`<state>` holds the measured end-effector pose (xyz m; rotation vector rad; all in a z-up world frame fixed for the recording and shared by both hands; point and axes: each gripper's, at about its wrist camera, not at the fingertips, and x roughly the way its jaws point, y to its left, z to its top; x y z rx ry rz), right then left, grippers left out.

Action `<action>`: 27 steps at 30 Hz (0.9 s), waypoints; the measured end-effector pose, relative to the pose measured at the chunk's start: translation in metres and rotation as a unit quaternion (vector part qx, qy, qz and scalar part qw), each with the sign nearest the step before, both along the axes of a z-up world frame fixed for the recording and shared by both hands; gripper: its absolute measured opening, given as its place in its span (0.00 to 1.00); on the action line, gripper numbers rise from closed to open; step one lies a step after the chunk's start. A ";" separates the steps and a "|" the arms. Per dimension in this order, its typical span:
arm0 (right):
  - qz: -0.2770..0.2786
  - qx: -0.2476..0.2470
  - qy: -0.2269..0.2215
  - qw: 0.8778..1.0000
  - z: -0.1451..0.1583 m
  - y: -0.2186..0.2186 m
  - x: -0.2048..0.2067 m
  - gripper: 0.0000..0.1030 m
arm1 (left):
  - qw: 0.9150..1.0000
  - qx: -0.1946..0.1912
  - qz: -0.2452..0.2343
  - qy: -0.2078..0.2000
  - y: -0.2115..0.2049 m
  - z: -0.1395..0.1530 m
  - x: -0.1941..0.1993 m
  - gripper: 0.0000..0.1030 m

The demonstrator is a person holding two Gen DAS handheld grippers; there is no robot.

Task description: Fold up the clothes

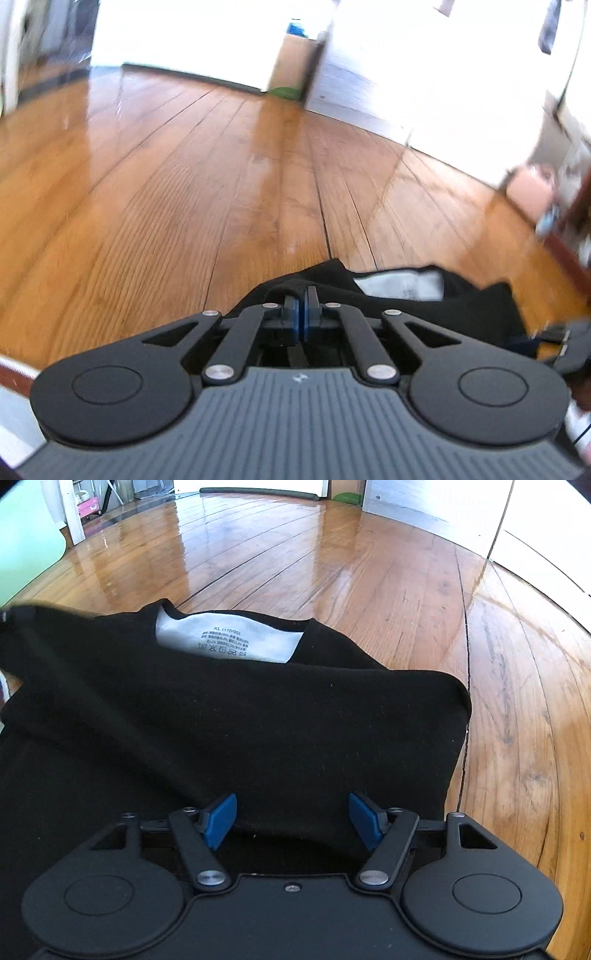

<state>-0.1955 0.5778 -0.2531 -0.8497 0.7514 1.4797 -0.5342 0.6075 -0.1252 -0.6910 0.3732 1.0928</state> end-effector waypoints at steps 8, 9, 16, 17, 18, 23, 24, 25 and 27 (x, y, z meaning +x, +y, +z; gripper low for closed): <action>0.004 -0.007 0.010 1.000 0.006 0.005 -0.019 0.70 | 0.996 -0.084 0.025 0.027 0.025 -0.029 0.004 0.19; 0.008 -0.007 0.016 1.000 0.008 0.007 -0.025 0.70 | 0.995 -0.089 0.029 0.037 0.027 -0.029 0.004 0.30; 0.118 -0.003 0.008 0.993 0.010 0.009 -0.111 0.71 | 0.993 -0.101 0.035 0.040 0.017 -0.020 -0.007 0.45; 0.131 -0.002 0.016 0.991 0.014 0.008 -0.118 0.70 | 0.994 -0.098 0.024 0.046 0.014 -0.016 -0.004 0.48; 0.134 0.004 0.024 0.991 0.019 0.007 -0.123 0.68 | 0.994 -0.095 0.013 0.052 0.012 -0.012 -0.001 0.59; 0.098 0.037 0.070 0.992 0.037 0.025 -0.124 0.68 | 0.983 -0.151 -0.027 0.100 0.007 -0.030 0.020 0.67; 0.085 0.029 0.083 0.992 0.035 0.031 -0.124 0.68 | 0.978 -0.171 -0.024 0.113 0.006 -0.037 0.021 0.68; 0.069 0.012 0.099 0.993 0.028 0.039 -0.122 0.68 | 0.976 -0.178 -0.019 0.127 0.002 -0.037 0.020 0.69; 0.032 -0.007 0.125 0.992 0.019 0.047 -0.123 0.68 | 0.973 -0.174 -0.022 0.148 -0.005 -0.026 0.020 0.69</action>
